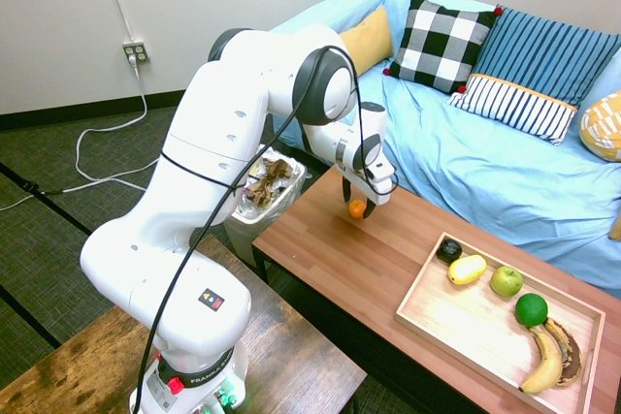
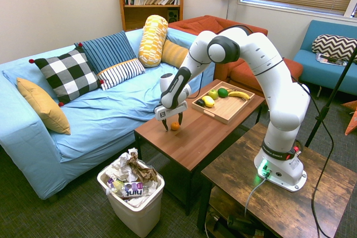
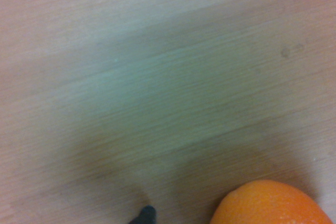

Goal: Put the tangerine in the tray

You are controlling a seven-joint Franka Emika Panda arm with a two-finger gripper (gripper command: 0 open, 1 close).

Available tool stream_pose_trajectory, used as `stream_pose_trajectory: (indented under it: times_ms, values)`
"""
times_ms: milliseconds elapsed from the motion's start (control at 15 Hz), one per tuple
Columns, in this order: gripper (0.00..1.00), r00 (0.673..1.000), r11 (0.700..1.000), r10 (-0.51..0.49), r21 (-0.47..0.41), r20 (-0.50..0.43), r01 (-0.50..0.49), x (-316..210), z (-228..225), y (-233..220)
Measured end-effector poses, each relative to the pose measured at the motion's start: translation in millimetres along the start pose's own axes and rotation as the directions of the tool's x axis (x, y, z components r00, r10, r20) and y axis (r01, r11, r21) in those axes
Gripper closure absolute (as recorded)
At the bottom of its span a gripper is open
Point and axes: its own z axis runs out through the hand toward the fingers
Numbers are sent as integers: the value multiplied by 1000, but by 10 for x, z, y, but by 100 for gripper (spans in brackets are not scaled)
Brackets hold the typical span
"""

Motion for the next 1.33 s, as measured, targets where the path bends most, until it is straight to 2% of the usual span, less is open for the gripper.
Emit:
stream_pose_trajectory:
  times_ms: [600, 867, 1133, 1333]
  values:
    - [100, 1000, 1000, -1, 4, 12, 1, 38, -30, -27]
    - [100, 1000, 1000, -6, 9, 4, 6, 187, -601, 46]
    - [100, 995, 996, 86, 17, -44, -85, 905, -1243, 553]
    - [100, 980, 982, 190, 10, -52, -190, 1709, -1355, 1186]
